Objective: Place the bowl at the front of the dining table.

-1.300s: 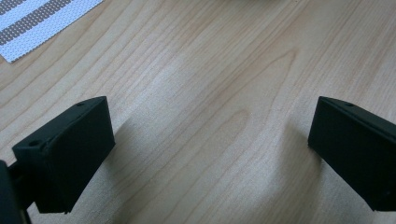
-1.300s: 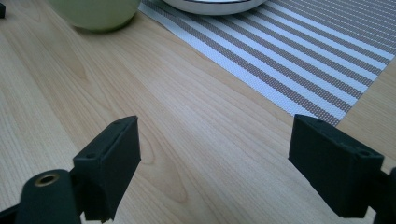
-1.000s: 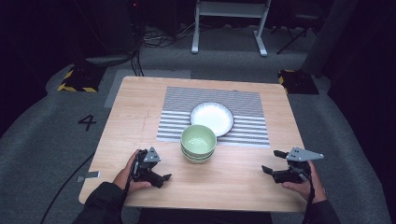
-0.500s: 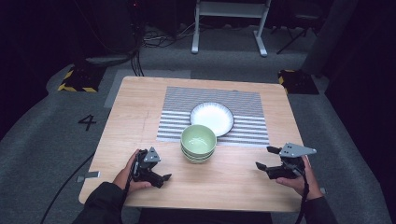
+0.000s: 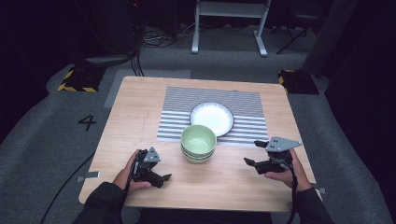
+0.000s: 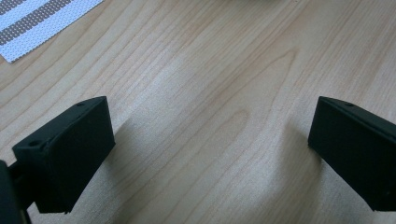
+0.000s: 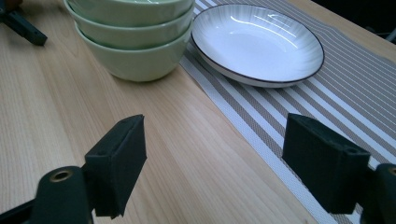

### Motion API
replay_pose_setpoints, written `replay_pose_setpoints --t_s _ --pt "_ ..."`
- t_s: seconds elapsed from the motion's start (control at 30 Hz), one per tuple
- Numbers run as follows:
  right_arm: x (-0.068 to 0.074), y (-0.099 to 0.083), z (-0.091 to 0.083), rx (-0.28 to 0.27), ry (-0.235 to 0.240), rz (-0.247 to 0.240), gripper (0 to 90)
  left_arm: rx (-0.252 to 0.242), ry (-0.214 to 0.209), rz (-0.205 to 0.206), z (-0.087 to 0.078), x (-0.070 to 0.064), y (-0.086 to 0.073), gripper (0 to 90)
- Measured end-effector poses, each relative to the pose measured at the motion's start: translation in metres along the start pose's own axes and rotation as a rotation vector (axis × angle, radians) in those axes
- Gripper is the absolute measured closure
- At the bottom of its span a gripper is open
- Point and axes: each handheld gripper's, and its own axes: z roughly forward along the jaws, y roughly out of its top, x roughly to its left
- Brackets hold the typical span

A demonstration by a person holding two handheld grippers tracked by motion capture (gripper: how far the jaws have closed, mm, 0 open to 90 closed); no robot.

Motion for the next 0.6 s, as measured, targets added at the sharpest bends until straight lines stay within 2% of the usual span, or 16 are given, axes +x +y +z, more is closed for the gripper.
replay_pose_setpoints --t_s 0.2,0.6 --pt "0.004 0.01 0.012 0.006 0.024 -0.016 21.3 0.0 0.0 0.0 0.0 0.0 0.0 0.3" --pt "0.011 0.031 0.021 0.006 0.047 -0.056 21.3 0.003 0.001 -0.001 0.0 0.0 0.0 0.3"
